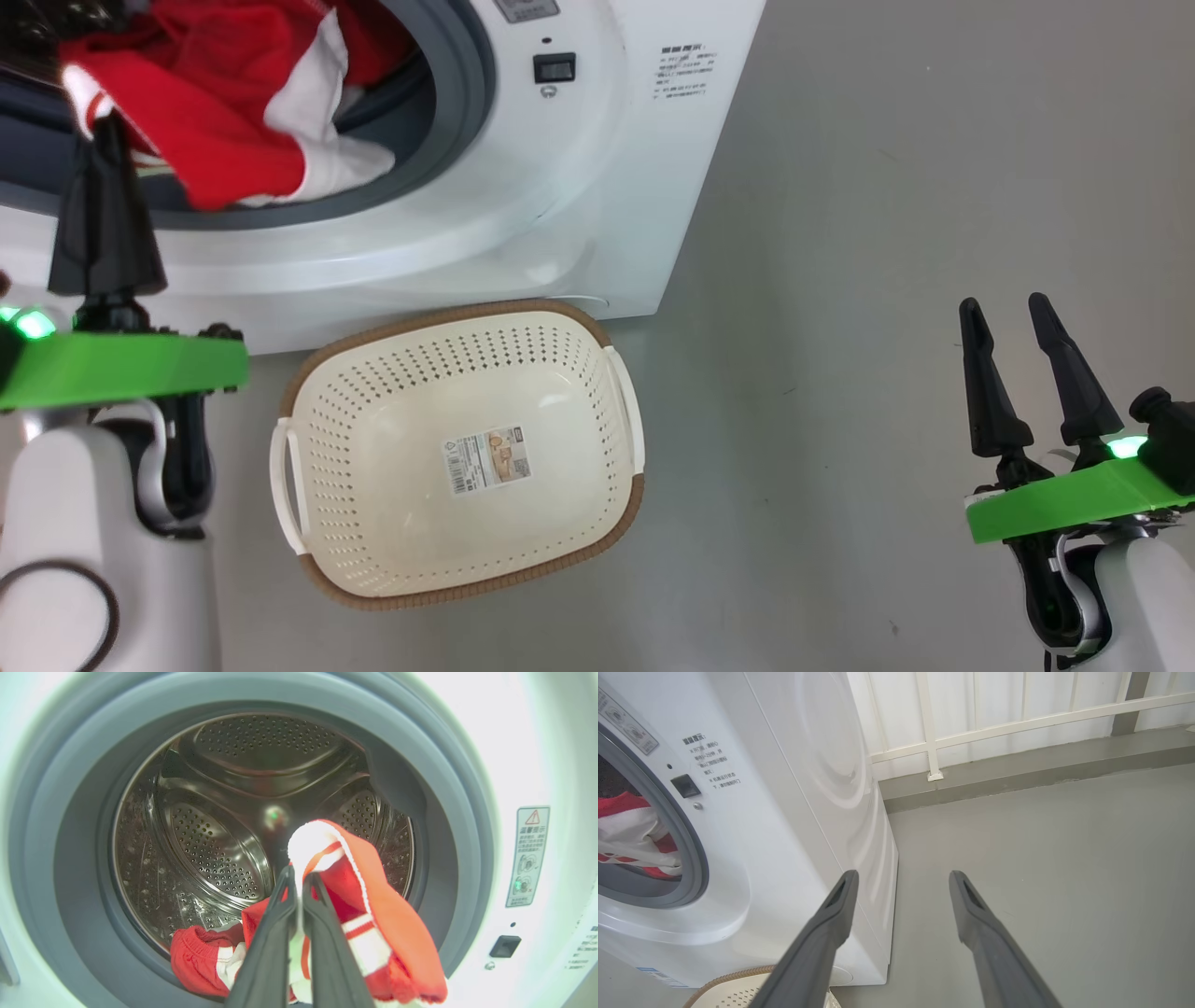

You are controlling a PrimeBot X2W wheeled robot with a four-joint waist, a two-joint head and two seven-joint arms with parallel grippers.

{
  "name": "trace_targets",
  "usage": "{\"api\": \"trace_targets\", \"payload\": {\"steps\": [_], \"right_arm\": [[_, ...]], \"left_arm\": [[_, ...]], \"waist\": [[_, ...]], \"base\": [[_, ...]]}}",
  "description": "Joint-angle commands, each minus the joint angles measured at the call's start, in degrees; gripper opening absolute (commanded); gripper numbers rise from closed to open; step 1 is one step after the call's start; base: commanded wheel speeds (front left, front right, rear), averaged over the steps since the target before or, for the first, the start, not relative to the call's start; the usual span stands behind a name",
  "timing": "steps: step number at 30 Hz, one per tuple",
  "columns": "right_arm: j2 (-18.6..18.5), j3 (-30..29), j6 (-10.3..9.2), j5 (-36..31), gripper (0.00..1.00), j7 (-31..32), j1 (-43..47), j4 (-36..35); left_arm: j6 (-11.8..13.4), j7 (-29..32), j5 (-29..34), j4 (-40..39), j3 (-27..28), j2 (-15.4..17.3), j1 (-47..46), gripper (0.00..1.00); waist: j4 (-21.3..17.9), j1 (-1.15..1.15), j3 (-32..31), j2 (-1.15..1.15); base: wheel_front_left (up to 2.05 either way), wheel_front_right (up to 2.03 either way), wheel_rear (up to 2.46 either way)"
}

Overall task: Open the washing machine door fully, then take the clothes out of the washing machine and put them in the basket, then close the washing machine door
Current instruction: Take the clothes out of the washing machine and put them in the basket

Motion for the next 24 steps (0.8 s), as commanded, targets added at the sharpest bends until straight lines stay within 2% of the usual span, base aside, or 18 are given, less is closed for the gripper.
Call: {"api": "trace_targets", "payload": {"steps": [1,9,15,18,24], "right_arm": [[-1.0,1.1,0.37,-0.6,1.0,-0.4,0.9,-1.2],[-1.1,1.3,0.37,-0.5,1.0,-0.4,0.8,-1.1],[-1.2,1.2,0.37,-0.5,1.0,-0.4,0.9,-1.2],[-1.2,1.2,0.37,-0.5,1.0,-0.4,0.9,-1.2],[-1.1,1.6,0.37,-0.4,1.0,-0.4,0.7,-1.2]], "left_arm": [[-0.3,-0.7,-0.1,-2.9,1.7,1.2,1.3,0.0],[-0.3,-0.7,-1.3,-14.6,1.3,0.8,5.9,0.0],[1.4,-0.7,-3.0,-21.1,-0.7,0.7,8.8,0.0],[2.2,-0.7,-3.1,-21.1,-2.3,0.7,10.2,0.0],[3.2,-0.7,-5.2,-15.2,-4.5,0.7,12.1,0.0]], "waist": [[0.2,0.0,-0.1,0.0],[0.2,0.0,-0.3,0.0],[0.1,0.0,0.0,0.0],[0.1,0.0,0.1,0.0],[-0.3,0.0,0.4,0.0]], "base": [[0.0,0.0,0.0],[0.0,0.0,0.0],[0.0,0.0,0.0],[0.0,0.0,0.0],[0.0,0.0,0.0]]}}
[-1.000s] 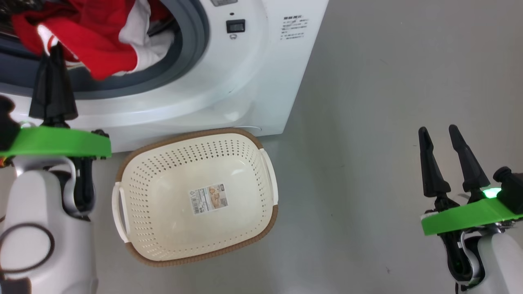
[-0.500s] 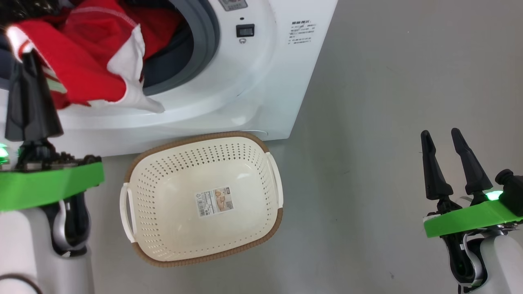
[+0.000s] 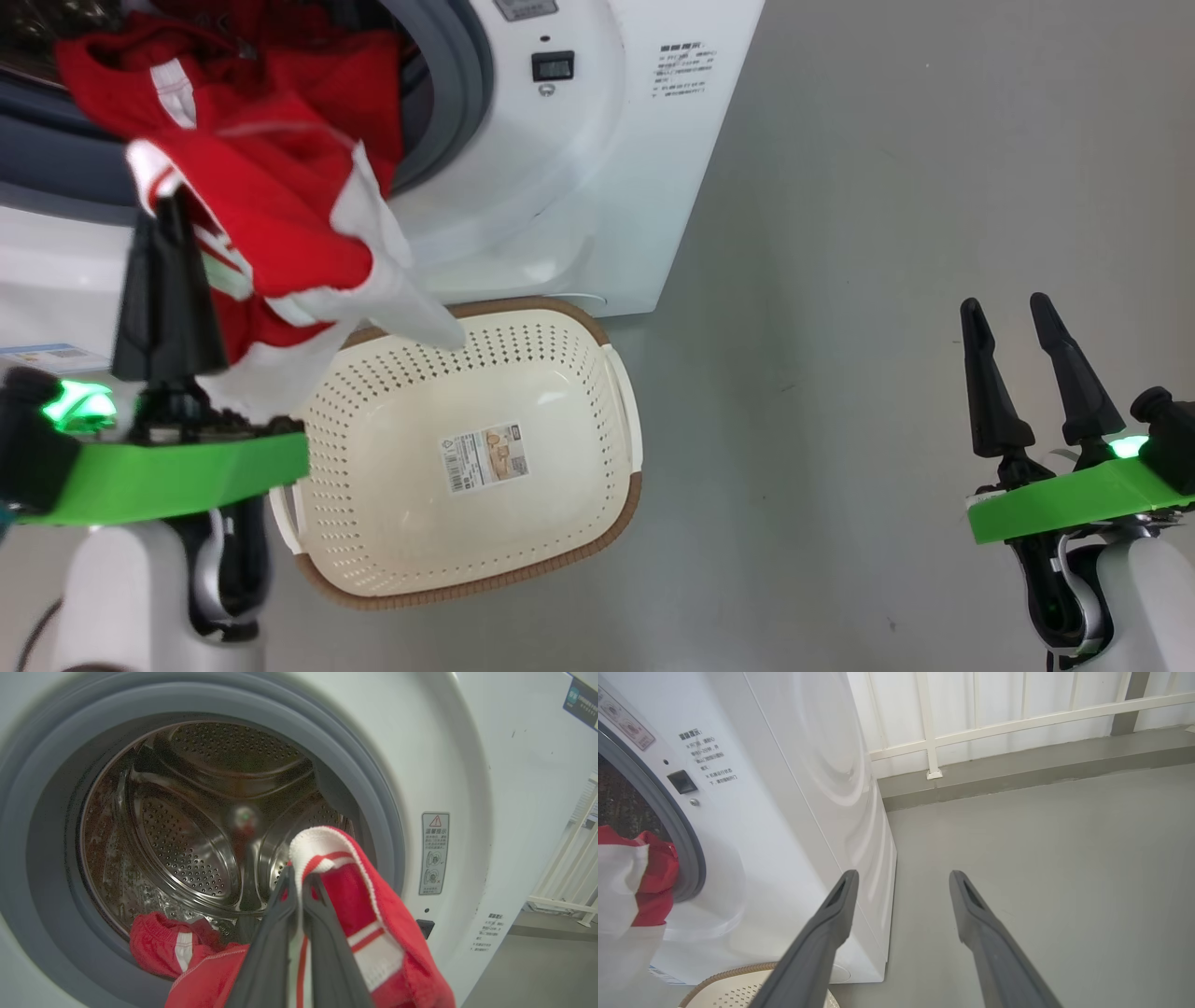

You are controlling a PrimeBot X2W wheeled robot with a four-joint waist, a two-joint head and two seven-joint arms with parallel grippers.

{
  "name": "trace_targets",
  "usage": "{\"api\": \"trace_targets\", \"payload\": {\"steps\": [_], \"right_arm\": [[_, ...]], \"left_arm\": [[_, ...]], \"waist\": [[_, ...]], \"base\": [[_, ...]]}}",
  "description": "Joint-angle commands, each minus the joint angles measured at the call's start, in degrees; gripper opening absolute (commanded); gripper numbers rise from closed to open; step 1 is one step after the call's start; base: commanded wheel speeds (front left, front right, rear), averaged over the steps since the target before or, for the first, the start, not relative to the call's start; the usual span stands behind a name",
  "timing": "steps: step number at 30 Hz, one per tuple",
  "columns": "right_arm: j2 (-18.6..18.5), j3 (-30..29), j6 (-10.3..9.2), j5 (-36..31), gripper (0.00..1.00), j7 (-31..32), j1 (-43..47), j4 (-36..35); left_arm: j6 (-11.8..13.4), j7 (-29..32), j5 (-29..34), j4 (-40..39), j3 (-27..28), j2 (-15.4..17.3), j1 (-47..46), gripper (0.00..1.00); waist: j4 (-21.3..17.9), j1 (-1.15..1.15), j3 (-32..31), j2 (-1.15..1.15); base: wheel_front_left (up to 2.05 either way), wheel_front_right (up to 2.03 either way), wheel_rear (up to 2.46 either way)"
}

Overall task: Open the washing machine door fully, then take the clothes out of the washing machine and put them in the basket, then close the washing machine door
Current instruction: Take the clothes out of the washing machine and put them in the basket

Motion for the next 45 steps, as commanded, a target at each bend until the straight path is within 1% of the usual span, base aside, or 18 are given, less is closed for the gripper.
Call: {"api": "trace_targets", "payload": {"steps": [1,4,5,6,7,12,26,31,33,37,38,39,45], "right_arm": [[-0.7,1.5,0.37,-0.4,1.0,-0.4,0.7,-1.2],[-0.5,1.7,0.37,-0.4,1.0,-0.4,0.7,-1.2],[-0.5,1.7,0.37,-0.4,1.0,-0.4,0.7,-1.2],[-0.4,1.8,0.37,-0.3,1.0,-0.4,0.6,-1.2],[-0.4,1.8,0.37,-0.3,1.0,-0.4,0.6,-1.2],[-0.3,2.0,0.37,-0.3,1.0,-0.4,0.0,-1.4],[0.4,2.6,0.37,0.1,1.0,-0.4,-2.1,-1.7],[0.5,2.4,0.37,0.1,1.0,-0.4,-2.9,-1.9],[0.5,2.2,0.37,0.2,1.0,-0.4,-3.1,-2.0],[0.6,2.0,0.37,0.1,1.0,-0.4,-3.5,-2.2],[0.6,1.9,0.37,0.0,1.0,-0.4,-3.6,-2.2],[0.6,1.9,0.37,0.0,1.0,-0.4,-3.7,-2.2],[0.5,1.8,0.37,0.0,1.0,-0.4,-4.2,-2.3]], "left_arm": [[0.5,-0.2,-0.9,1.1,0.5,1.6,1.6,0.0],[0.5,-0.2,-1.8,5.6,-0.9,1.6,2.2,0.0],[0.5,-0.2,-1.8,5.6,-0.9,1.6,2.2,0.0],[0.4,-0.2,-2.3,8.6,-1.8,1.6,2.3,0.0],[0.4,-0.2,-2.3,8.6,-1.8,1.6,2.3,0.0],[0.1,-0.2,-3.5,15.8,-3.7,1.6,1.9,0.0],[-1.5,-0.2,-1.5,37.5,-5.3,1.6,-3.9,0.0],[-1.9,-0.2,-0.6,42.0,-5.4,1.6,-6.4,0.0],[-2.1,-0.2,-0.3,42.9,-5.4,1.6,-7.5,0.11],[-2.3,-0.2,0.1,44.2,-5.3,1.6,-9.4,0.55],[-2.3,-0.2,0.2,44.5,-5.3,1.6,-9.8,0.88],[-2.3,-0.2,0.3,44.6,-5.3,1.6,-10.1,1.0],[-2.5,-0.2,1.0,45.3,-5.2,1.6,-11.7,1.0]], "waist": [[-0.1,0.0,0.1,0.0],[-0.2,0.0,0.5,0.0],[-0.2,0.0,0.5,0.0],[-0.3,0.0,0.8,0.0],[-0.3,0.0,0.8,0.0],[-0.5,0.0,1.8,0.0],[-2.4,0.0,6.6,0.0],[-3.2,0.0,8.6,0.0],[-3.4,0.0,9.4,0.0],[-3.4,0.0,10.3,0.0],[-3.5,0.0,10.5,0.0],[-3.5,0.0,10.6,0.0],[-3.2,0.0,11.3,0.0]], "base": [[0.0,0.0,0.0],[0.0,0.0,0.0],[0.0,0.0,0.0],[0.0,0.0,0.0],[0.0,0.0,0.0],[0.0,0.0,0.0],[0.0,0.0,0.0],[0.0,0.0,0.0],[0.0,0.0,0.0],[0.0,0.0,0.0],[0.0,0.0,0.0],[0.0,0.0,0.0],[0.0,0.0,0.0]]}}
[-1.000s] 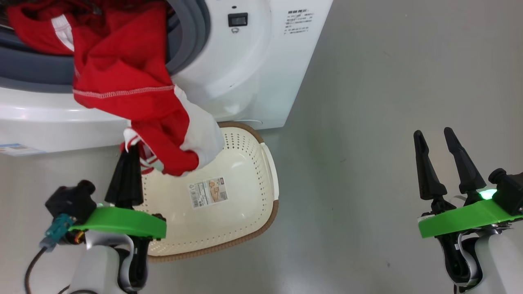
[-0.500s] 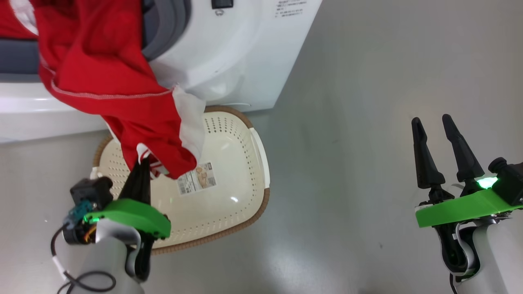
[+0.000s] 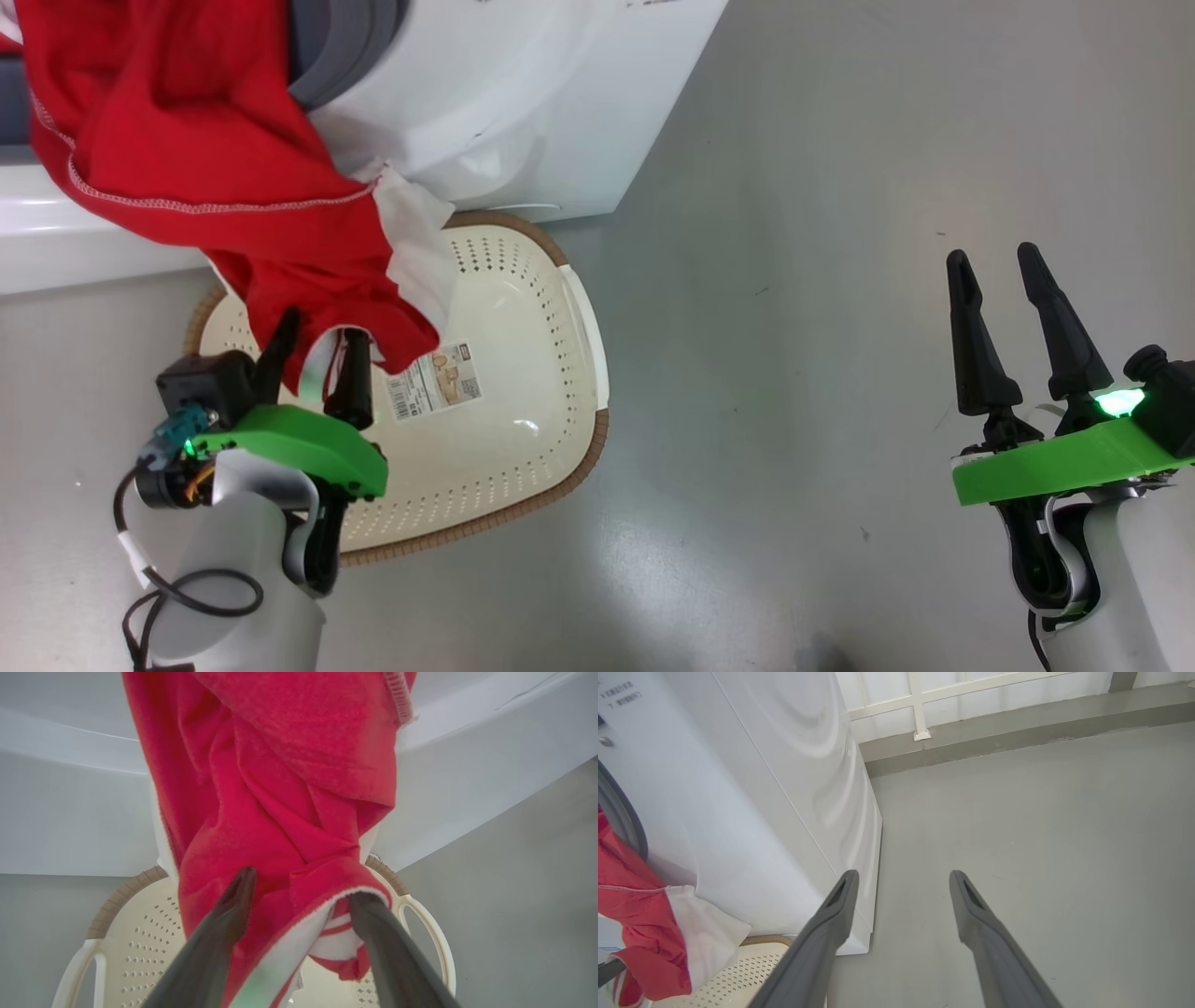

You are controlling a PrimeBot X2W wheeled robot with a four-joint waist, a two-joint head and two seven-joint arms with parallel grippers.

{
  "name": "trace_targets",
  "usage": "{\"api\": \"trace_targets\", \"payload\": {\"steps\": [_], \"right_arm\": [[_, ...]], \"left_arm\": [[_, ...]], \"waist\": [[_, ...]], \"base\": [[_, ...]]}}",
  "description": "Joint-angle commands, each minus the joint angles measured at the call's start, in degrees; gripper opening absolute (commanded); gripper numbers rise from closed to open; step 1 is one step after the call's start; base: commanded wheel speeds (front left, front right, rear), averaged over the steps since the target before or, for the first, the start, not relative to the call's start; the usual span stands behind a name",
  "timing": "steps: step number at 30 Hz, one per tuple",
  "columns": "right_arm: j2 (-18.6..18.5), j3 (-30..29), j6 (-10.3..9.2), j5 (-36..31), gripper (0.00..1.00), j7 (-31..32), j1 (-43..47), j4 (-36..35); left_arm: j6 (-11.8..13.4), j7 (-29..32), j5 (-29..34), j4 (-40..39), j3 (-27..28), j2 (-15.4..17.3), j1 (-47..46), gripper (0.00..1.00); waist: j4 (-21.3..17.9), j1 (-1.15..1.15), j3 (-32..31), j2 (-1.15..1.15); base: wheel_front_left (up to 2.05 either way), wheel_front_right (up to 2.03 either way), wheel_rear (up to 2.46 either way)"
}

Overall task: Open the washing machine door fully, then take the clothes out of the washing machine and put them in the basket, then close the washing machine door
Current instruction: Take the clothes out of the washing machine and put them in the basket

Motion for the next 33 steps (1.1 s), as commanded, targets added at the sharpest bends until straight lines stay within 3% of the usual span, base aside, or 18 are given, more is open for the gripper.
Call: {"api": "trace_targets", "payload": {"steps": [1,13,33], "right_arm": [[-0.5,0.7,0.37,-0.1,1.0,-0.4,-0.3,-1.3],[-0.7,0.5,0.37,-0.4,1.0,-0.4,-0.1,-1.2],[-1.5,0.2,0.37,-0.6,1.0,-0.4,1.2,-1.0]], "left_arm": [[-0.4,-0.3,0.6,-0.6,1.5,1.5,-0.2,1.0],[-0.6,-0.3,0.0,-2.7,1.8,1.5,0.9,1.0],[0.5,-0.3,-3.0,-20.6,2.8,1.5,12.8,1.0]], "waist": [[0.2,0.0,0.1,0.0],[1.3,0.0,-0.9,0.0],[4.4,0.0,-3.8,0.0]], "base": [[0.0,0.0,0.0],[0.0,0.0,0.0],[0.0,0.0,0.0]]}}
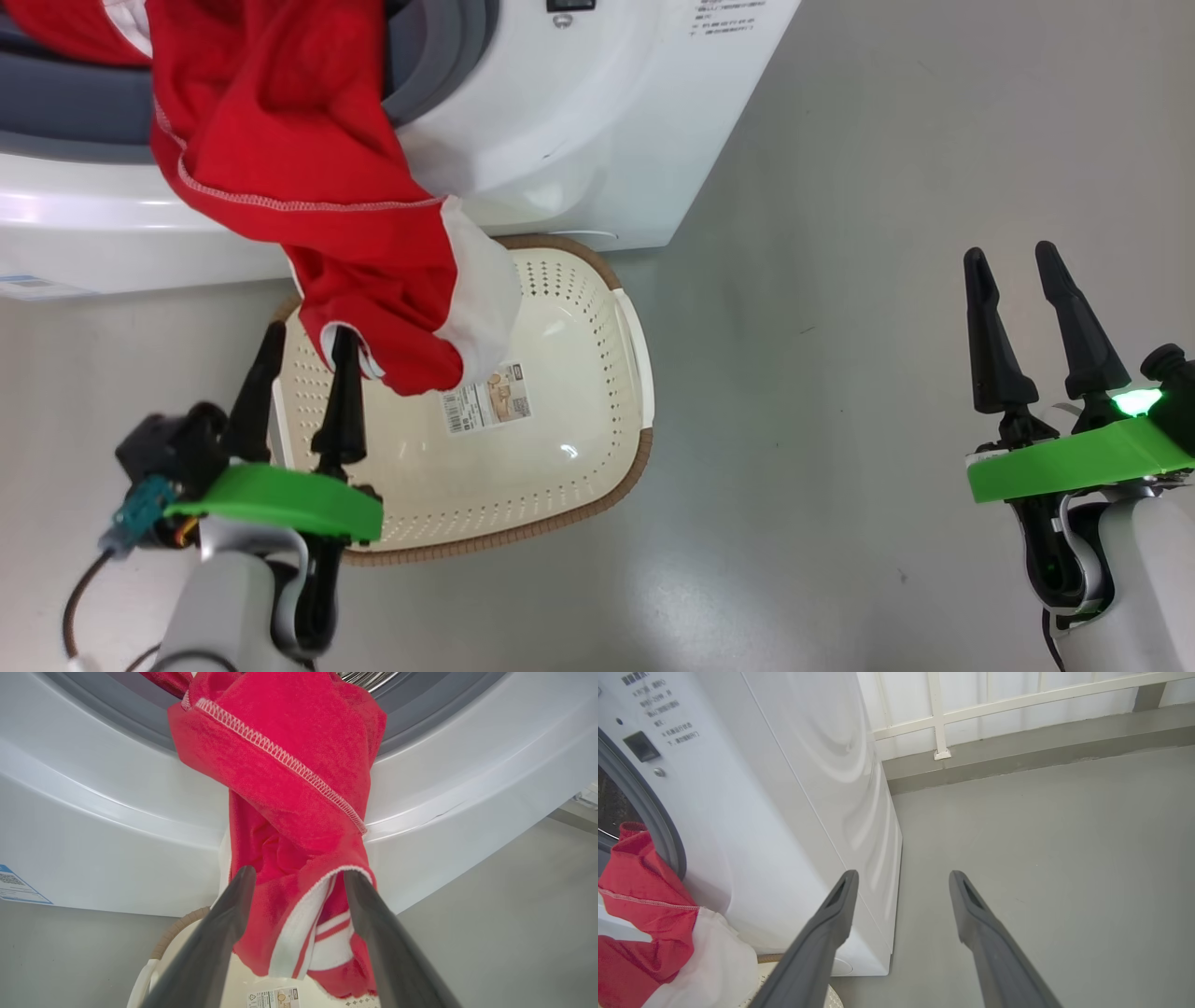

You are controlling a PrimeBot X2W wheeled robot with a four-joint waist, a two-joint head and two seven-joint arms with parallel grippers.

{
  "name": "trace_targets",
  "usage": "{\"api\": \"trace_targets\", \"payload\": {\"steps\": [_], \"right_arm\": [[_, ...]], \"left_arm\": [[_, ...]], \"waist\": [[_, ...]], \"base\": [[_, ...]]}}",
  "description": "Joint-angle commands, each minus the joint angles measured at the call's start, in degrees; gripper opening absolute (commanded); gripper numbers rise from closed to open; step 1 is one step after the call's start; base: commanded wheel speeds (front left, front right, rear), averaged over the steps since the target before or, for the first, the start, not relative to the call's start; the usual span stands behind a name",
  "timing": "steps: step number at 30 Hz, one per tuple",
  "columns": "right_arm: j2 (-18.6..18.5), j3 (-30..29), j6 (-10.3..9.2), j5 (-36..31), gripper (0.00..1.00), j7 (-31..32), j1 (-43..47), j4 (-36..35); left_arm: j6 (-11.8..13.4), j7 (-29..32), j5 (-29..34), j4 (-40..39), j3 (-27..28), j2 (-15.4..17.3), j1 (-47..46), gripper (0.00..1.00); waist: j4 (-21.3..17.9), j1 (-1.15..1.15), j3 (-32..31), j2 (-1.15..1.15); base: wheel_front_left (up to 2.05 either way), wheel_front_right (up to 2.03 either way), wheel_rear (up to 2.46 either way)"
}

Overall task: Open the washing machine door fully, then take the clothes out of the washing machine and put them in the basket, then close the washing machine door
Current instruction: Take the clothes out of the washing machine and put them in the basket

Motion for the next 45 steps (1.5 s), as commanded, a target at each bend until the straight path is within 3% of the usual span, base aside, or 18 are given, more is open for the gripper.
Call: {"api": "trace_targets", "payload": {"steps": [1,12,20,27,36,45], "right_arm": [[-0.8,1.1,0.37,-0.5,1.0,-0.4,1.1,-1.1],[-1.2,1.2,0.37,-0.5,1.0,-0.4,1.9,-1.1],[-1.3,1.3,0.37,-0.6,1.0,-0.4,2.1,-1.0],[-1.2,1.3,0.37,-0.6,1.0,-0.4,2.2,-1.1],[-1.1,1.5,0.37,-0.5,1.0,-0.4,2.2,-1.1],[-1.0,1.9,0.37,-0.5,1.0,-0.4,1.6,-1.3]], "left_arm": [[0.4,-0.3,-0.4,-3.3,1.7,1.5,3.0,1.0],[3.5,-0.3,1.1,-13.9,0.4,1.5,11.0,1.0],[5.3,-0.3,0.3,-17.1,-0.8,1.5,12.5,1.0],[5.3,-0.3,0.5,-17.4,-0.7,1.5,12.2,1.0],[5.1,-0.3,2.4,-19.0,-0.3,1.5,9.0,1.0],[4.2,-0.3,7.1,-16.0,0.9,1.5,-2.0,1.0]], "waist": [[0.1,0.0,-0.2,0.0],[0.5,0.0,-1.3,0.0],[0.4,0.0,-1.8,0.0],[0.2,0.0,-1.7,0.0],[0.5,0.0,-1.2,0.0],[0.6,0.0,0.0,0.0]], "base": [[0.0,0.0,0.0],[0.0,0.0,0.0],[0.0,0.0,0.0],[0.0,0.0,0.0],[0.0,0.0,0.0],[0.0,0.0,0.0]]}}
